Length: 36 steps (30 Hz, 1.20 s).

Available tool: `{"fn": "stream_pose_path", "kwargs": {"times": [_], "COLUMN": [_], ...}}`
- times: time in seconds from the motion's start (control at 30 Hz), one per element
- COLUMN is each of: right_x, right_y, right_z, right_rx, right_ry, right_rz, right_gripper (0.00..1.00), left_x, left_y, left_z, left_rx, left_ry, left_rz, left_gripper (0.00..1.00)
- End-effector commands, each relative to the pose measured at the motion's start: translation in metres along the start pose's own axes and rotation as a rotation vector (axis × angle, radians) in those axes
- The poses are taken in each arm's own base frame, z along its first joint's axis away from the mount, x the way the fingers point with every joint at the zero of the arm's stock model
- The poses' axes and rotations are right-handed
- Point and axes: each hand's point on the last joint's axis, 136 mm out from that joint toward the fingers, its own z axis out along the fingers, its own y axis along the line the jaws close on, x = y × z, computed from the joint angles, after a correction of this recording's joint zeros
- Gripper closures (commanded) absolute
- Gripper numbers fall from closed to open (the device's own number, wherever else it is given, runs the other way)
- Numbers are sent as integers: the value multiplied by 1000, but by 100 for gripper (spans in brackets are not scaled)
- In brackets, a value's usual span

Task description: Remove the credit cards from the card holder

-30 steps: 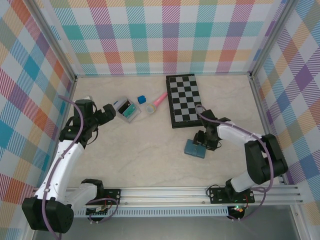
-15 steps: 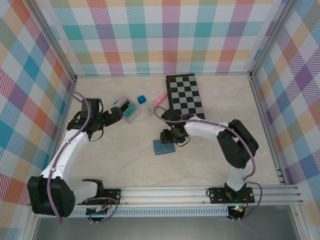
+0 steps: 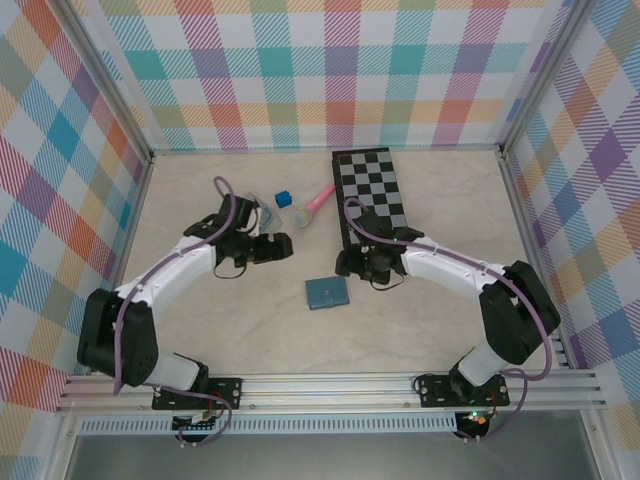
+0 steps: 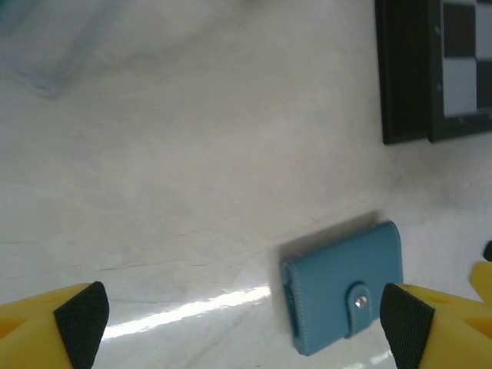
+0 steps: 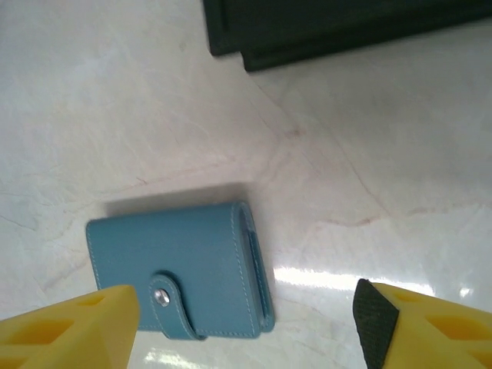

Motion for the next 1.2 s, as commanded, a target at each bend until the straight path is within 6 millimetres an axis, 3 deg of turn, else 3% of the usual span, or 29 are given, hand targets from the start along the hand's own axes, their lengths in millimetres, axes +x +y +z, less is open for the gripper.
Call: {"fn": "stream_pose_path", "kwargs": {"times": [0.0,0.1,0.27,0.57,0.8,1.17], "right_x": [23,35,45,49,37,22], "right_y": [16,27,28,22,13,12], "right_z": [8,17,27,42,46,62], "right_rx": [-118,-184,-149,-108,-34,26], "right_ry": [108,136,158,195,147,118], "right_rz": [72,108,126,156,118,42], "right_gripper": [36,48,53,61,67,69], "left_x": [7,12,16,33,52,83], "left_y": [-31,-44,-61,-64,-56,-46], "left_z": [16,37,63,96,99,82], "left_rx": [71,94,121,130,111,132], "left_ry": [80,145,218,331,354,368], "left_rz": [103,129,153,133,83,25], "left_gripper": [15,25,42,51,55,59]}}
